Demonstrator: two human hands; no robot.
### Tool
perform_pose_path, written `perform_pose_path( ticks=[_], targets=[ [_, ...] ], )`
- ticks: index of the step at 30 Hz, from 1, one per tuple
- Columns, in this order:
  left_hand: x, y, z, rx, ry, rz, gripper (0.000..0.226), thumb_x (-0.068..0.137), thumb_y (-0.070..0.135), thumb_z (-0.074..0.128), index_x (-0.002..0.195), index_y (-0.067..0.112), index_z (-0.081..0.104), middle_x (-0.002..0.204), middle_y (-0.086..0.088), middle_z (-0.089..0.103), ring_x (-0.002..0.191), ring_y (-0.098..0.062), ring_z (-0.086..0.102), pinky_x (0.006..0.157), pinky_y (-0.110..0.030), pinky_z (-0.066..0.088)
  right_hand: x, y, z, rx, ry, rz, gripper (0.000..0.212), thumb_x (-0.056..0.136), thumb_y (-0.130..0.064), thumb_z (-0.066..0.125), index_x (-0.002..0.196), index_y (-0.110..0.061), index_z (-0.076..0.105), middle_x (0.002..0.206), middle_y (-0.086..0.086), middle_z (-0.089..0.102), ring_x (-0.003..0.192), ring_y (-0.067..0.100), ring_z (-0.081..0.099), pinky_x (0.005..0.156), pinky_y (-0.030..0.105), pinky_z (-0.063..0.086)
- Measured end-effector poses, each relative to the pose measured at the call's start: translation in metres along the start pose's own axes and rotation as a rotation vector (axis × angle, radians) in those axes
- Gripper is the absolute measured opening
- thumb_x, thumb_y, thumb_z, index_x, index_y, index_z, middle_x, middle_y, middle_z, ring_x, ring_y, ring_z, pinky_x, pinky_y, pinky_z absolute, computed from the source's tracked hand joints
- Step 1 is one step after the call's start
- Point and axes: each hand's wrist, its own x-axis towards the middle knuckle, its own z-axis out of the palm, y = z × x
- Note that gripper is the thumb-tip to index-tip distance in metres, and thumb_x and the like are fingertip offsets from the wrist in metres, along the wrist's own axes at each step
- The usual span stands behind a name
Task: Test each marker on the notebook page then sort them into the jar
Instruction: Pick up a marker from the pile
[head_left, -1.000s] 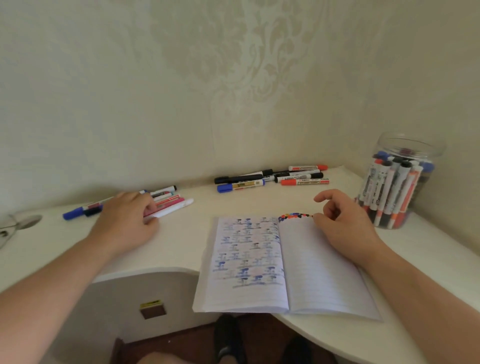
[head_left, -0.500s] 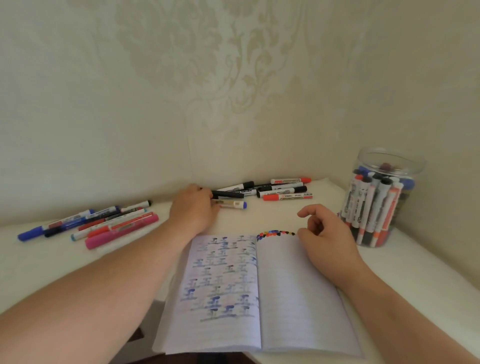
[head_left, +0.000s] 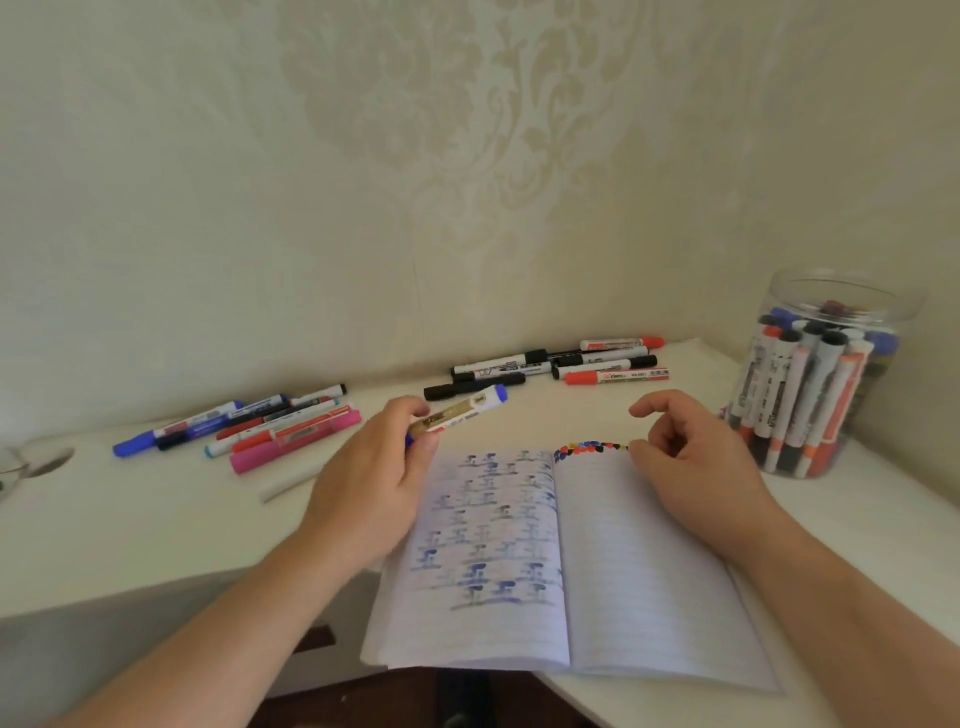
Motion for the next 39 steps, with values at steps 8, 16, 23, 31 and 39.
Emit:
perform_pose_path(
  ticks=[8, 16, 23, 31, 39],
  targets=[
    [0.015, 0.019, -0.009, -0.143, -0.116, 0.121, 0.026, 0.109, 0.037, 0.041, 0.131, 0.028, 0.05, 0.098, 0.018, 0.053, 0.087, 0.002, 0.05, 0.067, -0.016, 0.033, -0.008, -0.013, -0.002, -0.072, -0.084, -0.131, 0.037, 0.081, -0.052, 0.082, 0.109, -0.061, 0.059, 0.079, -0.005, 0.059, 0.068, 0.007, 0.053, 0.069, 0.024, 0.048],
    [0.028, 0.121, 0.039, -0.232, -0.384, 0.556, 0.026, 0.108, 0.048, 0.037, 0.127, 0.039, 0.052, 0.103, 0.013, 0.073, 0.091, -0.014, 0.067, 0.079, -0.038, 0.053, -0.02, -0.028, -0.006, 0.509, -0.245, -0.184, 0.079, 0.079, -0.08, 0.065, 0.13, -0.019, 0.068, 0.063, -0.009, 0.054, 0.059, 0.007, 0.047, 0.056, 0.021, 0.043],
    [0.03, 0.133, 0.051, -0.278, -0.313, 0.49, 0.026, 0.106, 0.046, 0.044, 0.129, 0.043, 0.056, 0.086, 0.028, 0.07, 0.07, -0.001, 0.059, 0.075, -0.033, 0.052, -0.016, -0.034, -0.004, 0.834, -0.204, 0.116, 0.034, 0.094, -0.048, 0.054, 0.118, -0.038, 0.076, 0.055, -0.004, 0.028, 0.045, 0.009, 0.02, 0.044, 0.023, 0.016],
    [0.041, 0.129, 0.044, -0.261, -0.339, 0.413, 0.028, 0.1, 0.058, 0.051, 0.127, 0.064, 0.051, 0.074, 0.028, 0.063, 0.07, 0.0, 0.057, 0.075, -0.035, 0.053, -0.01, -0.025, -0.005, 0.826, -0.193, 0.102, 0.02, 0.108, -0.026, 0.052, 0.126, -0.027, 0.059, 0.063, 0.003, 0.038, 0.051, 0.012, 0.026, 0.043, 0.023, 0.02],
    [0.05, 0.09, 0.04, -0.102, -0.373, 0.195, 0.041, 0.08, 0.075, 0.064, 0.111, 0.054, 0.047, 0.073, 0.012, 0.061, 0.072, -0.006, 0.058, 0.067, -0.031, 0.049, 0.006, -0.013, -0.018, 0.507, 0.127, 0.19, 0.028, 0.093, -0.014, 0.074, 0.076, -0.02, 0.053, 0.058, 0.001, 0.046, 0.05, 0.017, 0.036, 0.045, 0.025, 0.028]
  ],
)
